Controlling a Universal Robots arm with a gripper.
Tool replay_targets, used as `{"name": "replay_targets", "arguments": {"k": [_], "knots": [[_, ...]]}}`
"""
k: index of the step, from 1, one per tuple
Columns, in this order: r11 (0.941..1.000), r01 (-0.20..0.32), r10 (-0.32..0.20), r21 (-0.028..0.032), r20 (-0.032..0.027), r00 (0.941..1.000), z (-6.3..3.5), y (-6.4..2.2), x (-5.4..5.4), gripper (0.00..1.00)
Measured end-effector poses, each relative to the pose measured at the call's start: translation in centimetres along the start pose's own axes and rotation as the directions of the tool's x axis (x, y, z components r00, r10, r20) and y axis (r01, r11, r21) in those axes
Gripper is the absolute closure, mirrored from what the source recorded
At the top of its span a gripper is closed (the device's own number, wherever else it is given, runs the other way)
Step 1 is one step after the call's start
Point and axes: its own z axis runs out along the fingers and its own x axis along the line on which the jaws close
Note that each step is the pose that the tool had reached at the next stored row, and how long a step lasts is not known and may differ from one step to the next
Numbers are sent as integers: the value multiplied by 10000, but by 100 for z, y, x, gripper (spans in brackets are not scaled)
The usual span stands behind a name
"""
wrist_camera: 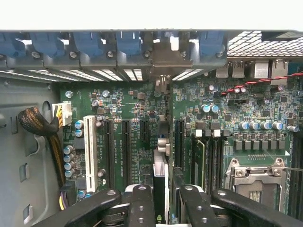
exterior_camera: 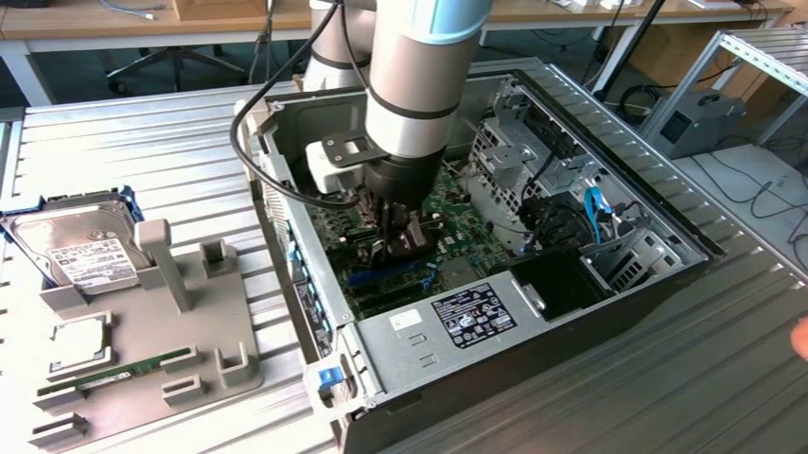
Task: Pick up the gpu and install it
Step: 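Insert the gpu into the slot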
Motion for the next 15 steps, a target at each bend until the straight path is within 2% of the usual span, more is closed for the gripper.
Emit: {"name": "replay_targets", "arguments": {"k": [6, 15], "knots": [[9997, -230, 230, 4, -4, 9997, 0, 1, 1, 74], [9999, -164, 164, 2, 3, 9999, 3, 2, 1, 74]]}}
